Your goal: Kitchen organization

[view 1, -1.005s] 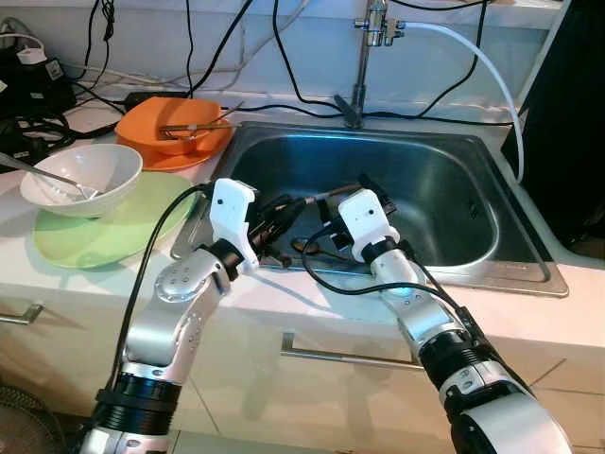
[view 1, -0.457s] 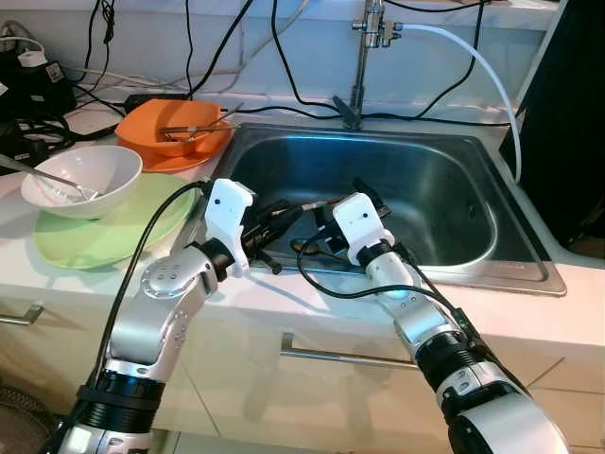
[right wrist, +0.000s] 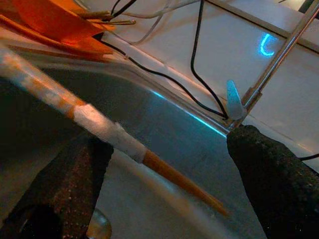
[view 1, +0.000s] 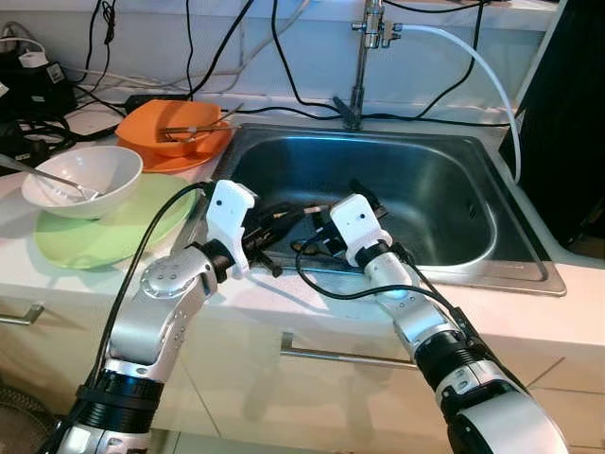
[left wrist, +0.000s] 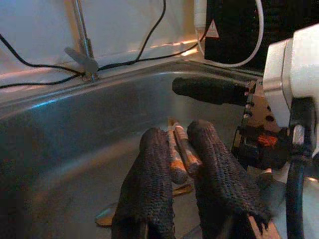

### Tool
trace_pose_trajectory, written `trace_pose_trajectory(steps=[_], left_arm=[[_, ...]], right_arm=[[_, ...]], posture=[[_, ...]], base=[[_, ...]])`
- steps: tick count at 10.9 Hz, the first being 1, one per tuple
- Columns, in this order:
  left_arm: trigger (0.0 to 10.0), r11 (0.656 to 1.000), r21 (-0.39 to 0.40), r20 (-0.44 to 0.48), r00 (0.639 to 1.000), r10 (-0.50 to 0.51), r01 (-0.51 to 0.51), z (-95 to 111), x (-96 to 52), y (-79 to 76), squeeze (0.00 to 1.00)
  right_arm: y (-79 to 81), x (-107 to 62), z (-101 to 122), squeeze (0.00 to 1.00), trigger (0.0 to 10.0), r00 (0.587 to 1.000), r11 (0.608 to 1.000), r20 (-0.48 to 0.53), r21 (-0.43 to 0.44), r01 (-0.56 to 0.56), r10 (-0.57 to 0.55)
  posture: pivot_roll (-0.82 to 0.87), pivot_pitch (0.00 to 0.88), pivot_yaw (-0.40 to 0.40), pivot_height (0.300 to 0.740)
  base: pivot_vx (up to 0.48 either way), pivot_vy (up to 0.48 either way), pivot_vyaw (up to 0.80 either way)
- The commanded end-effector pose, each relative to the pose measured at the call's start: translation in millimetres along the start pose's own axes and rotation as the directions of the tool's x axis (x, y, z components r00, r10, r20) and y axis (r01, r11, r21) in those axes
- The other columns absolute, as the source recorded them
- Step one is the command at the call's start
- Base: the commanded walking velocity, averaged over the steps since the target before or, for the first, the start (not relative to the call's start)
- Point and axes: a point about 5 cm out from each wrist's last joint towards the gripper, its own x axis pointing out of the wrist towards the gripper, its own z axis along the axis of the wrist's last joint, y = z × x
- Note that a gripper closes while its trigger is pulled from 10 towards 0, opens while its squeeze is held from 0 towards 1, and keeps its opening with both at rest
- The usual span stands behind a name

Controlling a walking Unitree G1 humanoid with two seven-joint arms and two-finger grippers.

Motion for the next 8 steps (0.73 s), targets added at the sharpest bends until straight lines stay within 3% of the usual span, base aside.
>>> trace_pose_trajectory(steps=[1,4,5,6,7,8], left_arm=[[10.0,0.999,0.032,0.031,0.999,-0.017,0.016,10,3.9,-0.5,0.00],[10.0,0.999,0.048,0.032,0.999,-0.018,0.016,12,4.8,0.5,0.00],[10.0,0.998,0.051,0.024,0.999,-0.025,0.024,12,3.9,0.6,0.00],[10.0,0.998,0.054,0.017,0.999,-0.030,0.029,11,3.4,0.5,0.00],[10.0,0.998,0.058,0.013,0.999,-0.032,0.031,12,2.9,1.0,0.00],[10.0,0.998,0.062,0.011,0.999,-0.032,0.031,13,2.6,2.0,0.00]], right_arm=[[9.0,-3.3,-6,0.00,10.0,0.999,1.000,-0.023,0.005,-0.031,0.031],[10.5,-3.1,-5,0.00,10.0,0.999,0.999,-0.020,0.008,-0.040,0.040],[10.6,-3.1,-5,0.00,6.9,0.999,0.999,-0.019,0.006,-0.039,0.040],[10.4,-2.6,-4,0.00,2.5,0.999,0.999,-0.016,0.005,-0.039,0.039],[9.3,-0.1,0,0.00,1.7,0.999,0.999,-0.001,-0.001,-0.041,0.041],[5.2,4.3,8,0.00,3.3,0.999,0.999,0.027,-0.016,-0.043,0.044]], posture=[[0.23,0.000,0.027,0.740],[0.23,0.000,0.028,0.740],[0.23,0.000,0.029,0.740],[0.23,0.000,0.028,0.740],[0.23,0.000,0.028,0.740],[0.23,0.000,0.028,0.740]], base=[[0.000,0.000,0.00],[0.000,0.000,0.00],[0.000,0.000,0.00],[0.000,0.000,0.00],[0.000,0.000,0.00],[0.000,0.000,0.00]])
